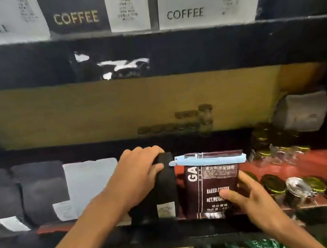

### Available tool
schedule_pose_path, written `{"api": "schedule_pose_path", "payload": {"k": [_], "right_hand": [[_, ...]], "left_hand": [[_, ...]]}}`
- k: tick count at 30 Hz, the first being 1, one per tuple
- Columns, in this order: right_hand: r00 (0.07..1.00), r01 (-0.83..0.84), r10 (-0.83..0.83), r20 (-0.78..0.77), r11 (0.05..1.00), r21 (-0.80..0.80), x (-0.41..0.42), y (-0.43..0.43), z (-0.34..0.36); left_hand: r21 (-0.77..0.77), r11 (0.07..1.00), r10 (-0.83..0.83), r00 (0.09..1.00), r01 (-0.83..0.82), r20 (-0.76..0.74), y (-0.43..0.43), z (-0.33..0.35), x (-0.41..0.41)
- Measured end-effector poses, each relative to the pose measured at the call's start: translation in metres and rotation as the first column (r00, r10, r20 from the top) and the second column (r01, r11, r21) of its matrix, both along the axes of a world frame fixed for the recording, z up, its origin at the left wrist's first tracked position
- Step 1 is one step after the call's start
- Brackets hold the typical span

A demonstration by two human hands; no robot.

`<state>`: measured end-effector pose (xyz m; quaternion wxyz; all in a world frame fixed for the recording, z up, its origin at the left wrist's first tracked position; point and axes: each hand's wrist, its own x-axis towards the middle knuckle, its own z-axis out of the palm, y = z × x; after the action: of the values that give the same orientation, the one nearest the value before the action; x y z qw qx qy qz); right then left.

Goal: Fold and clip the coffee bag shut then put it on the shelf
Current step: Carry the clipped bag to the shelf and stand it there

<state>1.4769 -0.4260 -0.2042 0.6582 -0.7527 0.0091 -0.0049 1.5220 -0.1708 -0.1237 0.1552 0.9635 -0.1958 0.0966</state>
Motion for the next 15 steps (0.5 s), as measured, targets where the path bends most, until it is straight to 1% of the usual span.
{"api": "schedule_pose_path", "payload": {"k": [4,7,12,15], "right_hand": [[0.998,-0.023,0.021,0.064,0.999,0.035,0.01,0.0,-0.023],[0.994,-0.055,0.053,0.097,0.998,0.012,0.015,-0.002,-0.03],[0.988,-0.111,0.109,0.111,0.994,0.012,0.02,0.0,-0.032],[0.989,-0.106,0.107,0.106,0.994,-0.009,0.02,0.002,-0.036]], "left_hand": [[-0.125,0.992,0.007,0.993,0.008,0.115,0.0,-0.013,0.002],[-0.172,0.984,-0.012,0.989,0.037,0.147,0.002,-0.016,0.001],[-0.206,0.977,-0.043,0.996,0.059,0.081,0.002,-0.015,0.007],[-0.219,0.974,-0.059,0.998,0.064,0.028,0.005,-0.013,0.011]]}}
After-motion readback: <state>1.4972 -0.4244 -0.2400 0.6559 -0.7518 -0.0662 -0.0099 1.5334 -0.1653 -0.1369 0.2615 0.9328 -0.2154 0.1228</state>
